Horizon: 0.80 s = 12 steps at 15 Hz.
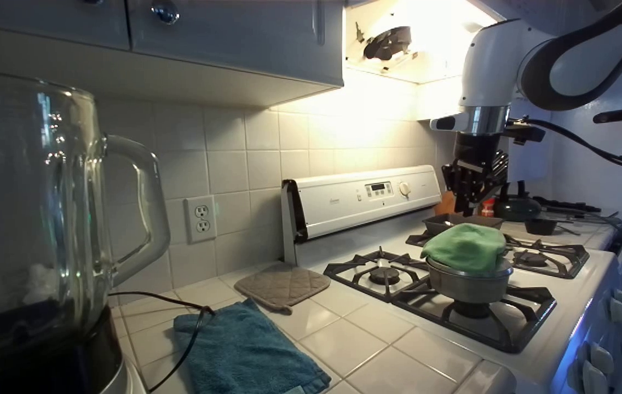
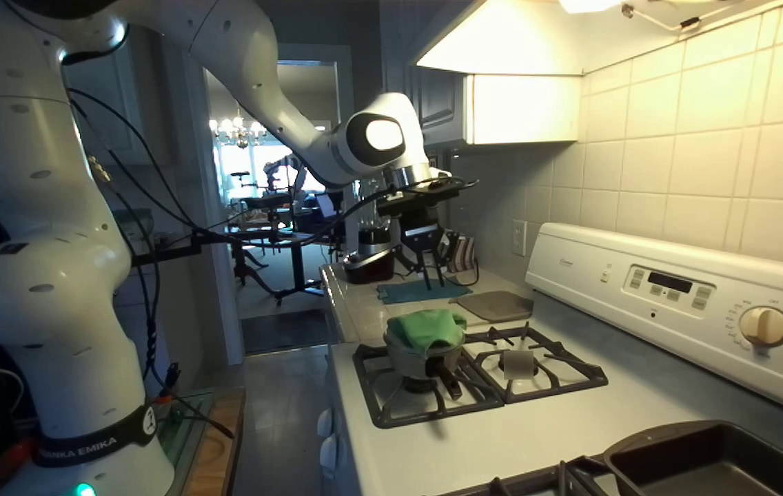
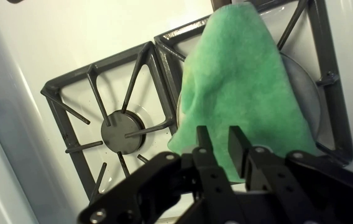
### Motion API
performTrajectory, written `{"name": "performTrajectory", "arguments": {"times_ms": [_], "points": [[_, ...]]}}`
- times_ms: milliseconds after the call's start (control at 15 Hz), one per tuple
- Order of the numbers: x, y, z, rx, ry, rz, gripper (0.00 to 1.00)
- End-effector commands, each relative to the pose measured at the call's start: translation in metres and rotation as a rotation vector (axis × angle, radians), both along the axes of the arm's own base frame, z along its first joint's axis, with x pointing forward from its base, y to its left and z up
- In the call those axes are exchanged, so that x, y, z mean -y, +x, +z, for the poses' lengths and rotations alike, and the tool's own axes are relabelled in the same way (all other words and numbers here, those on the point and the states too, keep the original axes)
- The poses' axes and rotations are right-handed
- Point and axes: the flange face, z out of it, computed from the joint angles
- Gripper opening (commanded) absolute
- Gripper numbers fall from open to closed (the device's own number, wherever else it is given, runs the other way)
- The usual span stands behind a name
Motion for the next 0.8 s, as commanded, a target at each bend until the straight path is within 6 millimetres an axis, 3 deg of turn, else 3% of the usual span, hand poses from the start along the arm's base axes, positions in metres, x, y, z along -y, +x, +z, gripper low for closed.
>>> {"name": "performTrajectory", "arguments": {"times_ms": [0,400,733], "points": [[0.0,0.004,0.002,0.016,-0.018,0.006,0.55],[-0.004,0.002,-0.003,0.022,-0.022,0.046,0.97],[-0.005,0.003,-0.027,-0.033,-0.04,0.092,1.0]]}}
